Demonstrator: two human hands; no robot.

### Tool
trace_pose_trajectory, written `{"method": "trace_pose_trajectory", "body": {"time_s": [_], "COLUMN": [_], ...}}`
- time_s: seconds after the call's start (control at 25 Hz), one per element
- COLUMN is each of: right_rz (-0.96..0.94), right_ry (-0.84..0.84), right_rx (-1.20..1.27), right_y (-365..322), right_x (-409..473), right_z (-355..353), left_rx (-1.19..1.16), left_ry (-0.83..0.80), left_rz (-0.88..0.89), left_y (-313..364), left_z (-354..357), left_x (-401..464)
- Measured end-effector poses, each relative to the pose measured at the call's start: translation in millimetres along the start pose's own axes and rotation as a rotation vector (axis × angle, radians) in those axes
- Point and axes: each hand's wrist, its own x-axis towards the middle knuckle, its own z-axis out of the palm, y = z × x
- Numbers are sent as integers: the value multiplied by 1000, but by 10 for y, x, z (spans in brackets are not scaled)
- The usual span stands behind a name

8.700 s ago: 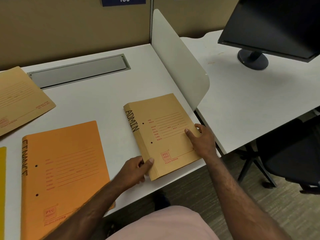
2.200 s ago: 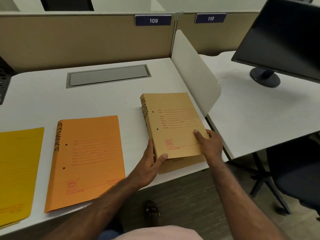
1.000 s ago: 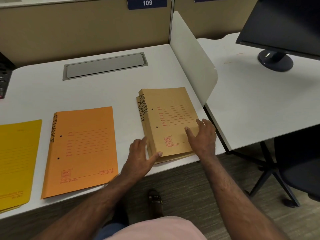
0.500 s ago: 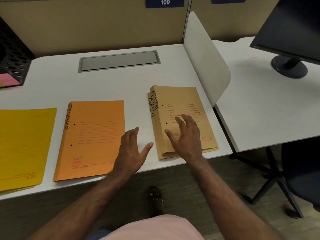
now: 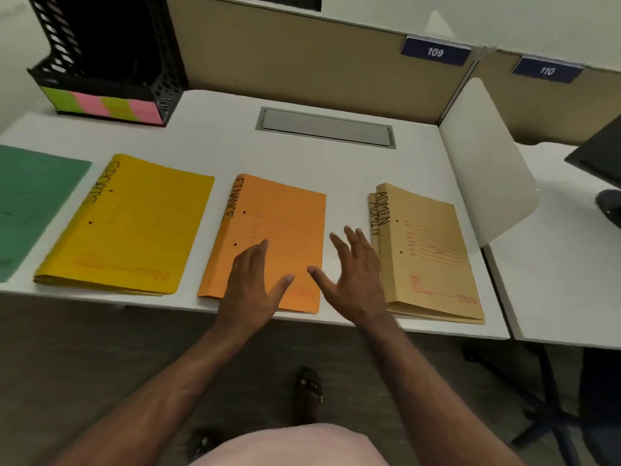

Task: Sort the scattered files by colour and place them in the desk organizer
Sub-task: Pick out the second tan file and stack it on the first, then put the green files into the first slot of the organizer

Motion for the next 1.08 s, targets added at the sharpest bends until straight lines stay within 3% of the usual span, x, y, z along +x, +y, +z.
{"method": "trace_pose_trajectory", "body": {"time_s": [0.44, 0.68, 1.08], "right_rz": [-254, -411, -552], "right_ry": [-97, -172, -210], "right_rx": [-14, -3, 65], "right_y": [-1742, -2524, -3655], "right_x": [-148, -138, 316], "right_z": [599, 915, 1459], "left_rx": [59, -22, -120], "left_ry": [129, 193, 345], "left_rz": [-83, -221, -342], "left_y": [-1290, -1842, -2657], "left_z": [-1171, -1674, -2312], "left_x": [-627, -931, -748]}}
